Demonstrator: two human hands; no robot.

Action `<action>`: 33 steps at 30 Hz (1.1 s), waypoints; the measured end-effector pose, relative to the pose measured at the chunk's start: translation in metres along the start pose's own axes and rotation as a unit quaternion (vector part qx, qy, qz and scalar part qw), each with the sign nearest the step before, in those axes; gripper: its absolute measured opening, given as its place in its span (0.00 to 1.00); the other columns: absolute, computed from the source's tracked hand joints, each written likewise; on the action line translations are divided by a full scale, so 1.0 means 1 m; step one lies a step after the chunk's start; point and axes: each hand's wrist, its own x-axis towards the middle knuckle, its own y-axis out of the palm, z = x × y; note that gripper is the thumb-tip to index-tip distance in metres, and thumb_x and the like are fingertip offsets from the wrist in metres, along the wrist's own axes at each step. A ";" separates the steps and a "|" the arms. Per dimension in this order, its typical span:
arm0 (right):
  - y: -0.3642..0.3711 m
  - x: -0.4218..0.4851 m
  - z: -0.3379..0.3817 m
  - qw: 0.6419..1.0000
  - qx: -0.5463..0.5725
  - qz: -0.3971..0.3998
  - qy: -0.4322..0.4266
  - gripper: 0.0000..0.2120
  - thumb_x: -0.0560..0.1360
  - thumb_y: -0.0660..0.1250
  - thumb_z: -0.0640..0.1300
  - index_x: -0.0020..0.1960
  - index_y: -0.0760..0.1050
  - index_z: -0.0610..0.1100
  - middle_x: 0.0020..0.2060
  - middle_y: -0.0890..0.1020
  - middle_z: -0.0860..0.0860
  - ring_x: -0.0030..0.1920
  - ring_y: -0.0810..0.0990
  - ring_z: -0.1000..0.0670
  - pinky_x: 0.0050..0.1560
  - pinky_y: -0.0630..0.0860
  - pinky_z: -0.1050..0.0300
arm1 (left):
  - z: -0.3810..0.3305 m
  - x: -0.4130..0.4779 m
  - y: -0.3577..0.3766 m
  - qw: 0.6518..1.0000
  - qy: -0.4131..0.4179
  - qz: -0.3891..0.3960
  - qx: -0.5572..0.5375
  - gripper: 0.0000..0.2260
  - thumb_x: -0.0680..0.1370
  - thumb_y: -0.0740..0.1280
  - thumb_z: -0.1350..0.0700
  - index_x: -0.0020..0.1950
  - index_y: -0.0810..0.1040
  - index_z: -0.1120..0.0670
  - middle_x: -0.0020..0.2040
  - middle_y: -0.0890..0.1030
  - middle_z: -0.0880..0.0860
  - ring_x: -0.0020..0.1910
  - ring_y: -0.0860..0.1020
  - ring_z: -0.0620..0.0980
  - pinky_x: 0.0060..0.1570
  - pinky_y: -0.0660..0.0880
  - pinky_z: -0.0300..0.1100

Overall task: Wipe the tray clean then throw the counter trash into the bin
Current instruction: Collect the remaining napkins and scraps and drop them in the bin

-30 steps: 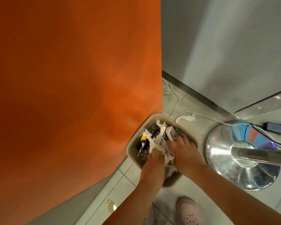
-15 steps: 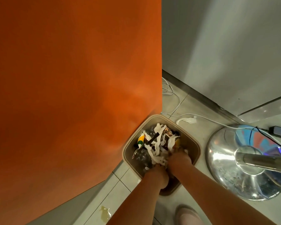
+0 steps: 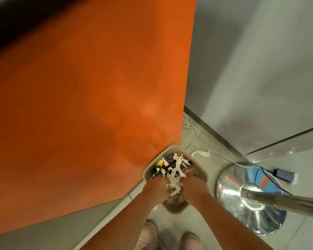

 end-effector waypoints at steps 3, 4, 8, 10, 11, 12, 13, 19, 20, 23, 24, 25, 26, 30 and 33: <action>-0.046 -0.044 0.019 0.996 0.060 -0.066 -0.007 0.18 0.78 0.60 0.48 0.67 0.70 0.50 0.64 0.71 0.49 0.58 0.76 0.47 0.57 0.75 0.54 | -0.012 -0.058 -0.036 0.997 0.001 -0.044 -0.071 0.15 0.76 0.65 0.52 0.62 0.76 0.51 0.55 0.82 0.52 0.51 0.80 0.51 0.52 0.77 0.45; -0.063 -0.061 0.027 0.993 0.084 -0.088 -0.009 0.19 0.78 0.59 0.49 0.68 0.68 0.51 0.65 0.71 0.50 0.58 0.77 0.48 0.57 0.75 0.56 | -0.017 -0.079 -0.047 0.994 0.005 -0.060 -0.088 0.14 0.75 0.65 0.52 0.60 0.78 0.50 0.54 0.82 0.52 0.51 0.80 0.51 0.53 0.76 0.45; -0.144 -0.133 0.063 0.971 0.170 -0.162 -0.039 0.21 0.76 0.62 0.54 0.69 0.67 0.55 0.65 0.71 0.53 0.56 0.78 0.50 0.53 0.74 0.56 | -0.048 -0.179 -0.105 0.976 0.040 -0.130 -0.173 0.08 0.74 0.66 0.53 0.52 0.81 0.49 0.50 0.81 0.51 0.49 0.78 0.50 0.51 0.74 0.44; -0.186 -0.172 0.083 0.956 0.208 -0.193 -0.070 0.21 0.75 0.64 0.54 0.67 0.69 0.55 0.63 0.74 0.53 0.54 0.78 0.50 0.50 0.74 0.56 | -0.065 -0.236 -0.136 0.959 0.061 -0.155 -0.227 0.08 0.74 0.66 0.52 0.51 0.80 0.43 0.49 0.82 0.50 0.50 0.78 0.50 0.53 0.75 0.45; -0.208 -0.193 0.093 0.950 0.220 -0.203 -0.085 0.21 0.74 0.65 0.54 0.67 0.70 0.54 0.61 0.76 0.53 0.54 0.79 0.50 0.50 0.74 0.57 | -0.072 -0.265 -0.152 0.952 0.069 -0.165 -0.248 0.08 0.74 0.67 0.51 0.52 0.80 0.43 0.50 0.82 0.49 0.51 0.79 0.48 0.54 0.75 0.46; -0.229 -0.213 0.103 0.943 0.232 -0.214 -0.103 0.21 0.74 0.66 0.54 0.66 0.71 0.53 0.58 0.78 0.53 0.54 0.79 0.51 0.51 0.75 0.57 | -0.079 -0.294 -0.167 0.946 0.079 -0.176 -0.260 0.09 0.75 0.67 0.51 0.54 0.79 0.44 0.52 0.81 0.48 0.52 0.78 0.47 0.56 0.74 0.45; -0.252 -0.234 0.116 0.936 0.248 -0.220 -0.123 0.18 0.74 0.67 0.54 0.63 0.74 0.54 0.54 0.80 0.54 0.52 0.80 0.52 0.51 0.76 0.57 | -0.083 -0.321 -0.181 0.940 0.092 -0.192 -0.267 0.08 0.75 0.67 0.51 0.53 0.78 0.44 0.52 0.81 0.46 0.52 0.78 0.44 0.56 0.74 0.44; -0.357 -0.339 0.199 0.890 0.261 -0.262 -0.267 0.06 0.73 0.69 0.51 0.37 0.76 0.58 0.32 0.81 0.56 0.34 0.78 0.57 0.39 0.76 0.57 | -0.078 -0.474 -0.263 0.888 0.148 -0.301 -0.314 0.07 0.74 0.69 0.51 0.50 0.77 0.40 0.47 0.81 0.40 0.47 0.77 0.31 0.51 0.71 0.27; -0.370 -0.349 0.216 0.883 0.258 -0.263 -0.290 0.04 0.73 0.68 0.51 0.39 0.77 0.57 0.31 0.80 0.55 0.33 0.77 0.57 0.38 0.75 0.58 | -0.072 -0.494 -0.276 0.878 0.143 -0.326 -0.320 0.07 0.75 0.69 0.50 0.51 0.77 0.40 0.48 0.81 0.41 0.47 0.78 0.32 0.50 0.71 0.27; -0.403 -0.365 0.269 0.872 0.237 -0.270 -0.332 0.05 0.74 0.68 0.53 0.49 0.77 0.57 0.34 0.79 0.55 0.35 0.77 0.57 0.39 0.76 0.58 | -0.041 -0.541 -0.308 0.849 0.102 -0.406 -0.322 0.07 0.75 0.67 0.46 0.53 0.77 0.40 0.49 0.81 0.40 0.48 0.78 0.36 0.52 0.74 0.31; -0.412 -0.367 0.287 0.868 0.232 -0.272 -0.345 0.07 0.74 0.68 0.53 0.52 0.76 0.56 0.36 0.79 0.56 0.36 0.78 0.57 0.41 0.77 0.57 | -0.029 -0.553 -0.317 0.840 0.086 -0.429 -0.321 0.08 0.75 0.67 0.46 0.53 0.77 0.40 0.49 0.80 0.40 0.48 0.78 0.36 0.52 0.75 0.33; -0.420 -0.368 0.304 0.866 0.227 -0.273 -0.353 0.09 0.74 0.68 0.54 0.54 0.75 0.56 0.37 0.79 0.56 0.37 0.78 0.56 0.42 0.77 0.56 | -0.016 -0.563 -0.325 0.833 0.070 -0.447 -0.319 0.08 0.75 0.67 0.45 0.54 0.77 0.40 0.49 0.80 0.40 0.48 0.78 0.37 0.51 0.75 0.34; -0.426 -0.369 0.325 0.863 0.220 -0.274 -0.364 0.11 0.74 0.67 0.54 0.55 0.75 0.57 0.39 0.79 0.57 0.38 0.78 0.56 0.43 0.77 0.57 | 0.001 -0.574 -0.334 0.826 0.054 -0.463 -0.317 0.08 0.75 0.67 0.45 0.54 0.77 0.41 0.48 0.80 0.40 0.47 0.78 0.37 0.50 0.75 0.34; -0.442 -0.364 0.406 0.859 0.192 -0.272 -0.388 0.14 0.73 0.67 0.56 0.58 0.74 0.56 0.42 0.79 0.57 0.41 0.79 0.55 0.46 0.77 0.56 | 0.076 -0.606 -0.361 0.803 -0.003 -0.503 -0.321 0.07 0.75 0.67 0.47 0.52 0.77 0.43 0.47 0.80 0.42 0.45 0.78 0.38 0.42 0.73 0.30; -0.442 -0.346 0.467 0.859 0.174 -0.270 -0.398 0.16 0.73 0.67 0.56 0.60 0.75 0.55 0.43 0.78 0.57 0.42 0.78 0.55 0.46 0.76 0.57 | 0.138 -0.618 -0.381 0.779 -0.042 -0.523 -0.342 0.05 0.75 0.68 0.49 0.51 0.79 0.46 0.48 0.80 0.44 0.45 0.78 0.40 0.37 0.70 0.29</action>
